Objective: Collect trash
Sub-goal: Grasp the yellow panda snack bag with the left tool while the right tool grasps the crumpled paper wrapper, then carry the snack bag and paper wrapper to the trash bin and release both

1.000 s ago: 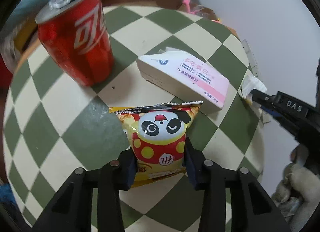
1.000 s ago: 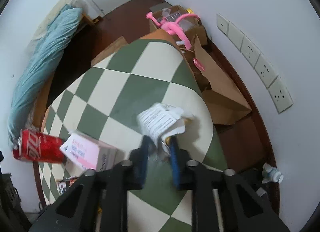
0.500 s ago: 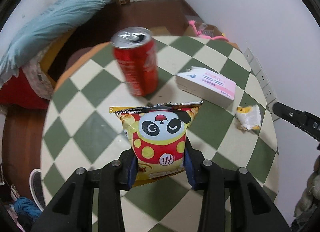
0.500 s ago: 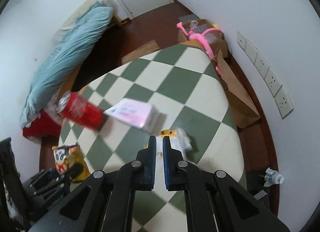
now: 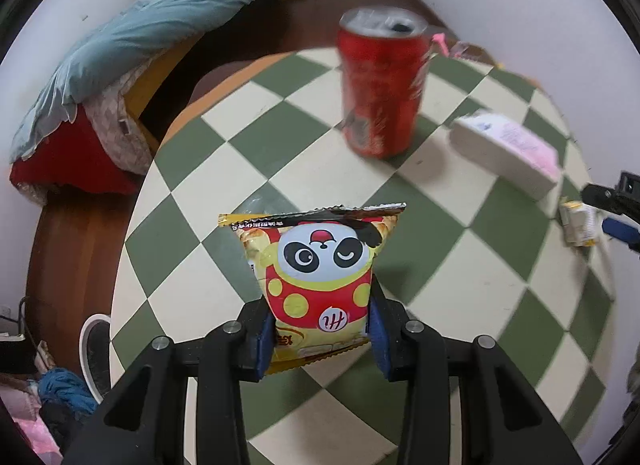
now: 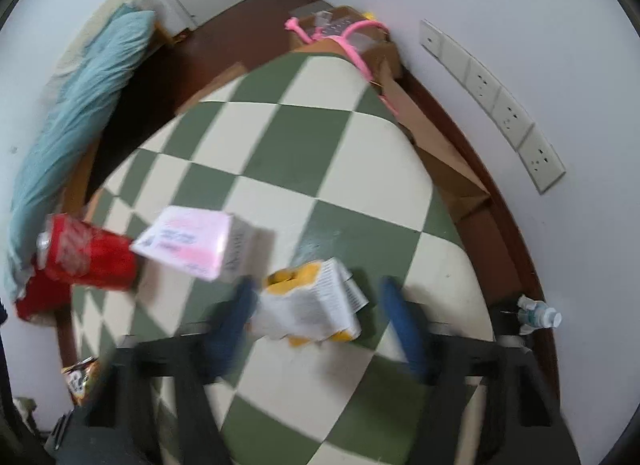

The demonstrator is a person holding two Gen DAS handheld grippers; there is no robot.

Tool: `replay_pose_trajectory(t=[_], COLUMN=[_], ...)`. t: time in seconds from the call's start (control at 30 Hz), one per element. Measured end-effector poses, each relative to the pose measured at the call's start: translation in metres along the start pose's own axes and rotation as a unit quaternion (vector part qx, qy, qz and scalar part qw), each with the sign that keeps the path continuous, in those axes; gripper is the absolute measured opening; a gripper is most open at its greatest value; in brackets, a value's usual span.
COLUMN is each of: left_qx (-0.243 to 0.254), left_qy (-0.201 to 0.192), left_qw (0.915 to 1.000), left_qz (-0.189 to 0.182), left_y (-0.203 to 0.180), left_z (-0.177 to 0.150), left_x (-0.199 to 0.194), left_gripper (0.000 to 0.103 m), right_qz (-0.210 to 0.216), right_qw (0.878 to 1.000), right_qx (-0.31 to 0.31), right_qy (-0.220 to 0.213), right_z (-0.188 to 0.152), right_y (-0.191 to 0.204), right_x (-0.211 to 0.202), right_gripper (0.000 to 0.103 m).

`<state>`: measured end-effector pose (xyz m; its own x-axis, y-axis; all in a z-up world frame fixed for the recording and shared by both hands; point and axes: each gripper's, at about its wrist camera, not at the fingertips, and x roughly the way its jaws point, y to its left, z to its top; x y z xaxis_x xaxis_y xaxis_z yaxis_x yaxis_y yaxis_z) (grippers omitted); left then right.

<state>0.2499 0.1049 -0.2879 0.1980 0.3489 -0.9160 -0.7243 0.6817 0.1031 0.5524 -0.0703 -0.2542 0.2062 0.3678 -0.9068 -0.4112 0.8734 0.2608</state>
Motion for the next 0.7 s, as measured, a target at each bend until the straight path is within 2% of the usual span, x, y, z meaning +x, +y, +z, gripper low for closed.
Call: replay_pose_trajectory(t=[0.07,0.1,0.13,0.3,0.4,0.7], left_qx=[0.002,0.003,0.005,0.011,0.012,0.008], left_qy=[0.006,0.008,0.01,0.01,0.006,-0.032], left_qw=[1.0,1.0,0.9999,0.9999,0.9999,0.9993], left_qz=[0.003,0.003,0.004,0.004,-0.002,-0.017], left_y=[0.002,0.003,0.003,0.003,0.003,0.016], left_z=[-0.001,-0.002,-0.003,-0.006,-0.005,0.002], left_x=[0.007,0.008,0.01,0.012,0.008,-0.029], left_gripper=[0.036,0.036,0.036,0.036,0.036,0.036], right_qz=[0.002,0.003,0.008,0.01,0.017,0.064], right_qw=[1.0,1.0,1.0,1.0,0.999,0.995], right_qx=[-0.001,-0.004,-0.009,-0.024,-0.035,-0.054], right_qy=[0.009,0.014,0.017,-0.004,-0.016,-0.053], right_z=[-0.001,-0.002,-0.005,-0.014,-0.021,-0.035], right_y=[0.0,0.0,0.002,0.005,0.009,0.023], right_x=[0.01,0.014,0.018,0.01,-0.002,-0.056], right_gripper=[0.039,0.029,0.026,0.024,0.017,0.016])
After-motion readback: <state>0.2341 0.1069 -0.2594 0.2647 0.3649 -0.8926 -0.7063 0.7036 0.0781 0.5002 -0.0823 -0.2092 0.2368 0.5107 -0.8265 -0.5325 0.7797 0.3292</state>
